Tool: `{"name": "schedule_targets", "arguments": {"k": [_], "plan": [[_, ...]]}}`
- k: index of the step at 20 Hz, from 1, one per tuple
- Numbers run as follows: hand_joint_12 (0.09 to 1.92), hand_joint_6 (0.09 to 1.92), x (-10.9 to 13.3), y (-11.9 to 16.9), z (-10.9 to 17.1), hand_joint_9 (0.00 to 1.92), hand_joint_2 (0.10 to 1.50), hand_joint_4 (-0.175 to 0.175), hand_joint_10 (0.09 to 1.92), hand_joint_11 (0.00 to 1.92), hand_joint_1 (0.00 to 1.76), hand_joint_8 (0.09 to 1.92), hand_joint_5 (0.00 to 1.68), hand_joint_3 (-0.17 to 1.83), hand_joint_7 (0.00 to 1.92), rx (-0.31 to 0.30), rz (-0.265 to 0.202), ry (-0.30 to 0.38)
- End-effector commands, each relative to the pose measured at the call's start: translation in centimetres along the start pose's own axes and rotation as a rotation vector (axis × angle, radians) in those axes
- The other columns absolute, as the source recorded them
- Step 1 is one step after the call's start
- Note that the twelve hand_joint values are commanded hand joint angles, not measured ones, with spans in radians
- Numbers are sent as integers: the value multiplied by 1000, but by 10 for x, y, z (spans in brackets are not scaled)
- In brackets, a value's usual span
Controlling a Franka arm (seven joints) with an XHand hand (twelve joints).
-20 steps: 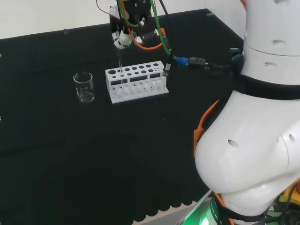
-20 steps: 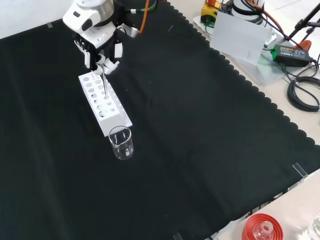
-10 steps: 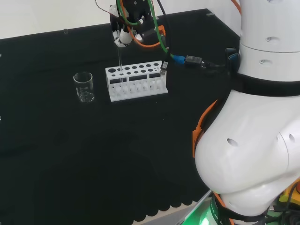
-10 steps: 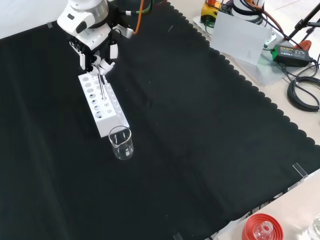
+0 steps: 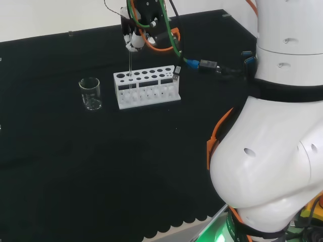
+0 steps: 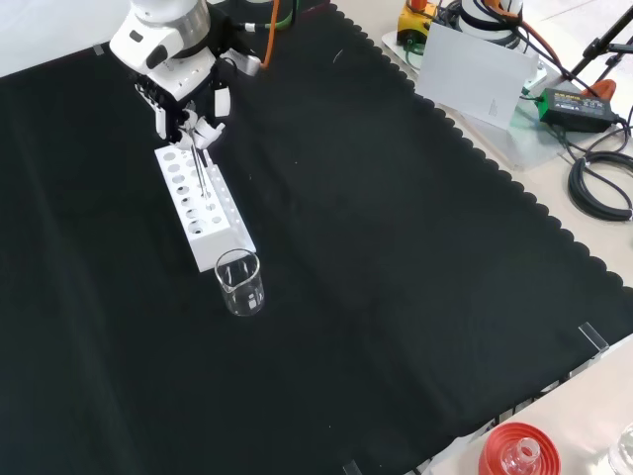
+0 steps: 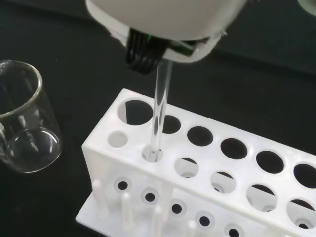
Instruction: Put the glass rod back on the white test tube rack.
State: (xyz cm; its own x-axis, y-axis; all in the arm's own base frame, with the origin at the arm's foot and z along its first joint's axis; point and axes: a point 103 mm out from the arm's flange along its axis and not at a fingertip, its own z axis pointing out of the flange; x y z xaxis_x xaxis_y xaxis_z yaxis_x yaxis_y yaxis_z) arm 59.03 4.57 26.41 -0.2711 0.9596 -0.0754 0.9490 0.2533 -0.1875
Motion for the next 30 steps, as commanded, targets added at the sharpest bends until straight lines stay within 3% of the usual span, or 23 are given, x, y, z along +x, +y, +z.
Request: {"name": "schedule_targets", "arguments": {"k": [1, 14, 17, 18, 21, 24, 27, 30], "plan": [[702, 784, 6, 3, 3, 1886, 574, -175, 324, 1710, 1218, 599, 1253, 835, 1676, 22, -15, -12], [699, 785, 10, 11, 5, 1879, 578, -175, 318, 1713, 1216, 596, 1250, 829, 1669, 34, -18, -22], [663, 824, 7, 12, 4, 1871, 662, -175, 292, 1749, 1204, 579, 1192, 709, 1657, 61, -22, -20], [638, 807, 7, 12, 3, 1867, 701, -175, 273, 1768, 1239, 624, 1176, 632, 1512, 70, -26, -21], [544, 989, 6, 11, 1, 1899, 451, -175, 198, 1848, 1408, 534, 796, 920, 1472, 91, -31, -10], [526, 1059, 5, 11, -1, 1918, 438, -175, 171, 1908, 1323, 465, 436, 866, 1431, 98, -31, 9], [609, 857, 3, 10, -3, 1920, 415, -143, 222, 1920, 1242, 534, 184, 796, 1276, 107, -23, 36], [640, 665, -1, 8, -6, 1920, 419, -118, 296, 1920, 1182, 654, 125, 733, 1137, 107, -16, 44]]}}
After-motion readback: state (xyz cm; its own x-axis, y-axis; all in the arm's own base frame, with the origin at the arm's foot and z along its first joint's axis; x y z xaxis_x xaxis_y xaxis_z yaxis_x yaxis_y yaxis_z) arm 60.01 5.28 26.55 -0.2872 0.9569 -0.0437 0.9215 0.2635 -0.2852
